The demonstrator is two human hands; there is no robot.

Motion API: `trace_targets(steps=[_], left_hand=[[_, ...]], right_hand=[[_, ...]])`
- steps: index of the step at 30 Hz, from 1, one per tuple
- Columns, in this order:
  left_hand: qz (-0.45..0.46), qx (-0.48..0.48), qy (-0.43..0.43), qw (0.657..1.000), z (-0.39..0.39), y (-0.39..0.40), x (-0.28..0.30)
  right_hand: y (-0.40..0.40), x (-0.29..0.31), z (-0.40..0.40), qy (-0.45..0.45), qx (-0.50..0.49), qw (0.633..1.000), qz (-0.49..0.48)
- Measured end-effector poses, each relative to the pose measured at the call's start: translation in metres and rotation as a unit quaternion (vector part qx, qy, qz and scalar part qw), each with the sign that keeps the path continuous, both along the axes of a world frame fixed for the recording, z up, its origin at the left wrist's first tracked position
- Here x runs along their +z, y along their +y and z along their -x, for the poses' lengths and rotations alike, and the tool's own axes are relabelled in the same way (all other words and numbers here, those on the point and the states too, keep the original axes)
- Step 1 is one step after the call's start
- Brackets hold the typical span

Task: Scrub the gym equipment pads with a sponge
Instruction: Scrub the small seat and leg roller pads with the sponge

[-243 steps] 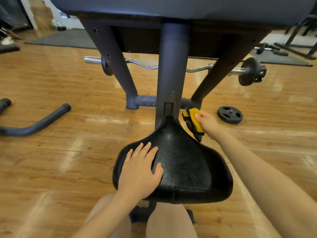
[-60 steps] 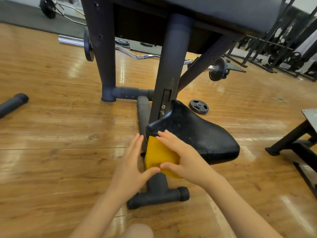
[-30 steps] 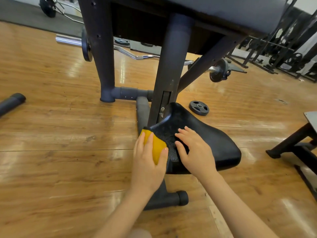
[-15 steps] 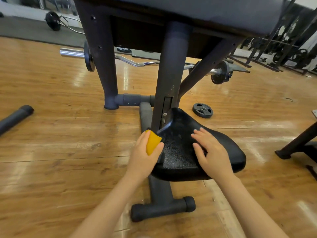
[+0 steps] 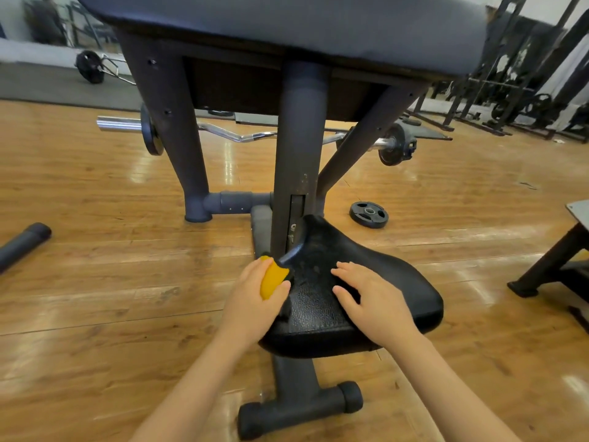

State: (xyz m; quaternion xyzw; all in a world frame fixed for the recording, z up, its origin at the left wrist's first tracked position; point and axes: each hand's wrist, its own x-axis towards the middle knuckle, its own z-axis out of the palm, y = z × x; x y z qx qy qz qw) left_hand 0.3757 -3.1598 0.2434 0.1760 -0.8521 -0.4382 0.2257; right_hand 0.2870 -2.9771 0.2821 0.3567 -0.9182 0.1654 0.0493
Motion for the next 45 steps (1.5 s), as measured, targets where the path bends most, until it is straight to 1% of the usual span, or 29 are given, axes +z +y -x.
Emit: trace_targets(steps=[4, 8, 10, 16, 19, 22, 24, 27, 28, 32, 35, 37, 38, 40, 42, 45], left_hand=[[0.061, -0.054, -0.090, 0.993, 0.030, -0.015, 0.016], [0.057, -0.113, -0.161, 0.979, 0.056, -0.024, 0.027], [0.029, -0.125, -0.169, 0.977, 0.061, -0.027, 0.027], [-0.047, -0.143, -0.138, 0.979, 0.042, -0.043, 0.017], [-0.039, -0.155, -0.133, 0.978, 0.054, -0.046, 0.014], [-0.060, -0.184, -0.179, 0.964, 0.095, -0.045, 0.012], [-0.095, -0.180, -0.203, 0.958, 0.122, -0.040, 0.017], [-0.225, -0.161, -0.170, 0.946, 0.146, -0.037, 0.016], [-0.254, -0.164, -0.161, 0.939, 0.148, -0.037, 0.014], [-0.306, -0.188, -0.121, 0.925, 0.135, -0.045, -0.003], [-0.374, -0.203, -0.109, 0.899, 0.112, -0.047, -0.004], [-0.375, -0.223, -0.130, 0.890, 0.094, -0.050, -0.003], [-0.377, -0.218, -0.136, 0.890, 0.084, -0.053, -0.002], [-0.377, -0.210, -0.126, 0.893, 0.069, -0.057, 0.001], [-0.369, -0.215, -0.108, 0.898, 0.058, -0.063, -0.002], [-0.400, -0.189, -0.038, 0.896, 0.041, -0.061, -0.011]], right_hand=[[-0.002, 0.002, 0.000, -0.011, -0.005, 1.000, -0.011], [-0.001, 0.001, 0.002, -0.026, -0.015, 0.999, -0.019], [-0.002, 0.002, 0.003, -0.030, -0.013, 0.999, -0.017], [-0.003, 0.000, 0.003, -0.034, -0.019, 0.999, -0.012], [-0.006, -0.005, 0.003, -0.015, -0.034, 0.999, 0.004], [-0.007, -0.008, 0.002, 0.045, -0.048, 0.998, 0.013], [-0.008, -0.008, 0.002, 0.057, -0.056, 0.997, 0.013], [-0.007, -0.008, 0.002, 0.039, -0.060, 0.997, 0.014], [-0.007, -0.008, 0.002, 0.042, -0.060, 0.997, 0.015], [-0.008, -0.008, 0.003, 0.055, -0.065, 0.996, 0.011], [-0.007, -0.009, 0.002, 0.045, -0.061, 0.997, 0.018], [-0.007, -0.008, 0.003, 0.015, -0.051, 0.998, 0.023], [-0.006, -0.009, 0.003, 0.009, -0.047, 0.999, 0.025], [-0.006, -0.009, 0.004, 0.011, -0.043, 0.999, 0.028], [-0.006, -0.009, 0.003, 0.009, -0.044, 0.999, 0.026], [-0.006, -0.009, 0.003, 0.010, -0.045, 0.999, 0.023]])
